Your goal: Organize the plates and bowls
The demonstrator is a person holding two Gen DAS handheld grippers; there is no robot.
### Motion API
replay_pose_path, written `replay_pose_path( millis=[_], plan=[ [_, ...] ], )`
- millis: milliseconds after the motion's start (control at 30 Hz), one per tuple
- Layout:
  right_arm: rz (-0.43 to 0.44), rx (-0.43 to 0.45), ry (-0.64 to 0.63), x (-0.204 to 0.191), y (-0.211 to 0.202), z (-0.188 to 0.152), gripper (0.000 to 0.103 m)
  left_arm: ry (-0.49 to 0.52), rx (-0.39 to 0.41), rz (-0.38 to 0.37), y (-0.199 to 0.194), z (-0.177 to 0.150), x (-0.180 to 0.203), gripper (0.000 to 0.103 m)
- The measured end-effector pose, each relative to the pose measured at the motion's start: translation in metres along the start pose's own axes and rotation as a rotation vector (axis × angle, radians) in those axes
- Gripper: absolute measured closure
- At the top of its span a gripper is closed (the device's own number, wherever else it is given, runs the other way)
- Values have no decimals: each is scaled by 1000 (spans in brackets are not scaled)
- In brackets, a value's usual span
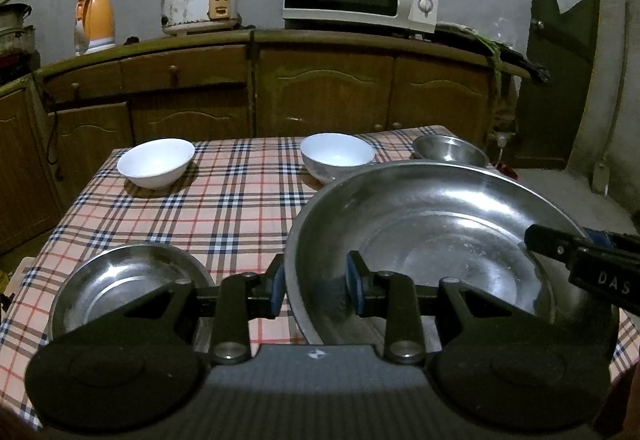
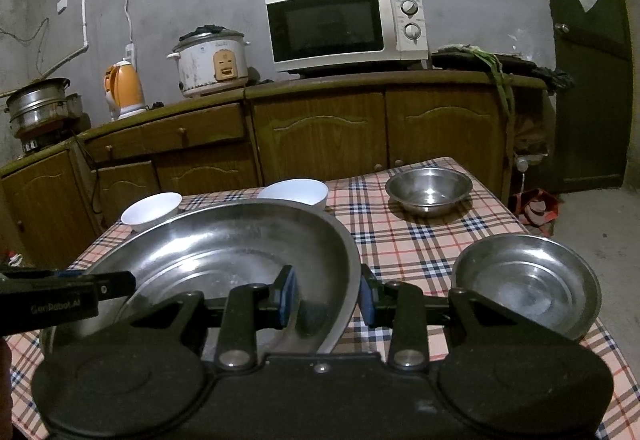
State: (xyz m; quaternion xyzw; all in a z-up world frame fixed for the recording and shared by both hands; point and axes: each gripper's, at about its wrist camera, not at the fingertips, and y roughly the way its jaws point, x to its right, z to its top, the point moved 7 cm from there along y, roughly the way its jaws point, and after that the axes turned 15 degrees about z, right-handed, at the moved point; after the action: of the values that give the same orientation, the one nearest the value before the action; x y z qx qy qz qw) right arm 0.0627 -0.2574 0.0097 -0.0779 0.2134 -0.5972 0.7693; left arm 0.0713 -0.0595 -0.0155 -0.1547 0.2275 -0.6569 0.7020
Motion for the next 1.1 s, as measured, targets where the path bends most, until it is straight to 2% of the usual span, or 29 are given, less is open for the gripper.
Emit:
replay_pose_path(
  millis=[1100],
  plan=[
    [-12, -35, 34, 4, -6, -22, 62, 15, -35, -5, 1, -19, 6, 71]
  ],
)
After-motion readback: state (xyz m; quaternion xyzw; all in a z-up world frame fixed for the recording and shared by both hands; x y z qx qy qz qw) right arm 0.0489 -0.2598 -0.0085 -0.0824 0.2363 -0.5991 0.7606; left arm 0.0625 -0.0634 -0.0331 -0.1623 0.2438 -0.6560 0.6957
